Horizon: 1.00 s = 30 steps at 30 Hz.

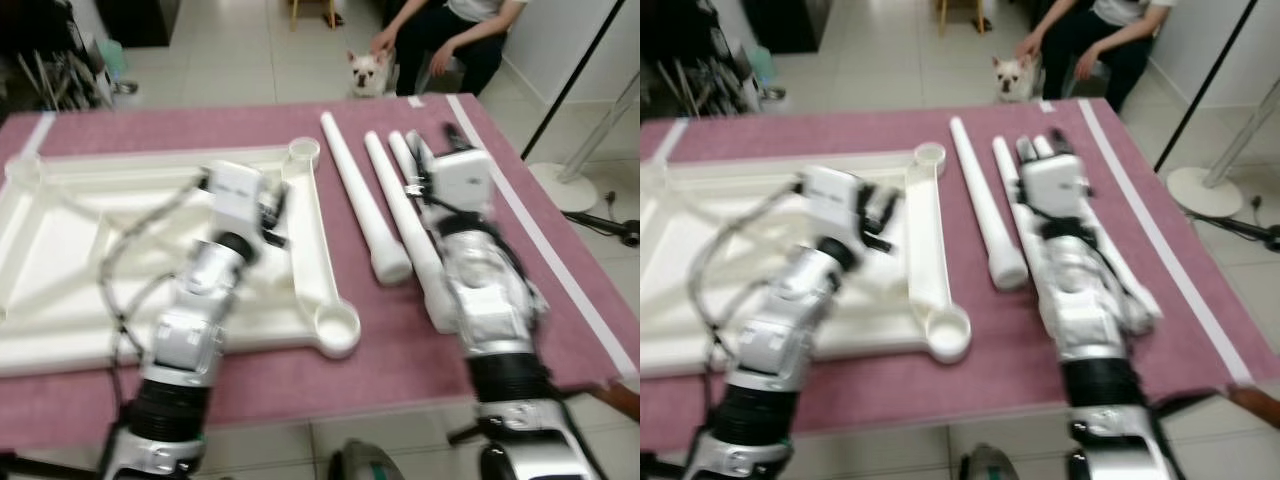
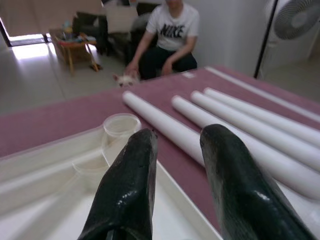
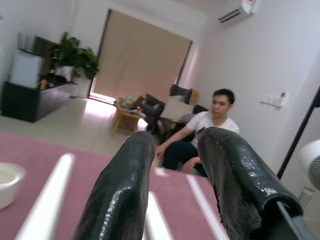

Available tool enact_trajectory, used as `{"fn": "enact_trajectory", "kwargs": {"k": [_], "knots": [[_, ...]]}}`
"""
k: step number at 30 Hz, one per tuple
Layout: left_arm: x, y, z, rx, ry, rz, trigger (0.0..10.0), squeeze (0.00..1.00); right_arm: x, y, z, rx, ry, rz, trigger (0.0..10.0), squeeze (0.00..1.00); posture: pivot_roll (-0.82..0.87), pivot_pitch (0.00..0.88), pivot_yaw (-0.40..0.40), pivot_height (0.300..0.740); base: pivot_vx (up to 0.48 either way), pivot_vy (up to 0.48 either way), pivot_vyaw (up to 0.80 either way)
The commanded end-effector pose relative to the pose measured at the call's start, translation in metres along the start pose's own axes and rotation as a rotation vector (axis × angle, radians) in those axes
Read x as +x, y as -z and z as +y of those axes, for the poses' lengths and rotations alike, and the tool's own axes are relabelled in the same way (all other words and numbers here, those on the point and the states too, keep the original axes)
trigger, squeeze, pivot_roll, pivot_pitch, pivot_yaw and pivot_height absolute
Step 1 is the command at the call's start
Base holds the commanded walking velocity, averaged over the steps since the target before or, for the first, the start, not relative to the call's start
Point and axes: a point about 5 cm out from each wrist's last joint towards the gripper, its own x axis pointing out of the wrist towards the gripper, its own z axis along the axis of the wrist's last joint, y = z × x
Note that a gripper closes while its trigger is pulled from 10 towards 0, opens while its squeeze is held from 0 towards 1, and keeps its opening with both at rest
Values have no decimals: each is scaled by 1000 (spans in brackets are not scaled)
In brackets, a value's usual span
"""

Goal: Building children table

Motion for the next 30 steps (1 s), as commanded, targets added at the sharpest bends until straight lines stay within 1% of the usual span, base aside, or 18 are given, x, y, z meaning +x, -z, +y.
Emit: {"fn": "enact_trajectory", "kwargs": {"k": [1, 5, 14, 17, 21, 23, 24, 25, 26, 27, 29, 30], "knots": [[-5, 4, 13, 19, -59, 18, 10000, 0, 0, -9, 14, 23, -36, -26, 10000, 0, 15, 0, 36, 740, 281, 0, 0], [-4, 6, 14, 22, -72, 39, 10000, 0, -1, -9, 16, 28, -42, -20, 10000, 0, 14, 0, 41, 740, 0, 0, 0], [-4, 8, 15, 26, -79, 50, 10000, 0, -2, -8, 17, 37, -50, -10, 10000, 0, 7, 0, 52, 740, 0, 0, 0], [-2, 8, 15, 43, -75, 48, 10000, 0, -3, -6, 18, 37, -52, -1, 10000, 0, 6, 0, 55, 740, 0, 0, 0], [-2, 8, 15, 41, -72, 51, 10000, 0, -4, -1, 19, 56, -62, 38, 10000, 0, 5, 0, 58, 740, 0, 0, 0], [-2, 8, 15, 92, -59, 53, 10000, 0, -4, 18, 17, 127, -75, 230, 10000, 0, 5, 0, 64, 740, 0, 0, 0], [-2, 8, 16, 112, -54, 54, 10000, 0, -5, 24, 18, 162, -90, 296, 10000, 0, 5, 0, 64, 740, 0, 0, 0], [-2, 8, 16, 112, -54, 54, 10000, 0, -5, 24, 18, 162, -90, 296, 10000, 0, 5, 0, 64, 740, 0, 0, 0], [-3, 8, 17, 151, -41, 61, 10000, 0, -5, 33, 15, 127, -109, 376, 10000, 0, 0, 0, 67, 740, 0, 0, 0], [-3, 8, 17, 151, -41, 61, 10000, 0, -5, 33, 15, 127, -109, 376, 10000, 0, 0, 0, 67, 740, 0, 0, 0], [-7, 7, 18, 235, 40, 76, 10000, 0, -11, 51, 7, 156, -194, 564, 10000, 0, -4, 0, 69, 740, 0, 0, 0], [-7, 7, 18, 235, 40, 76, 10000, 0, -11, 51, 7, 156, -194, 564, 10000, 0, -4, 0, 69, 740, 0, 0, 0]]}}
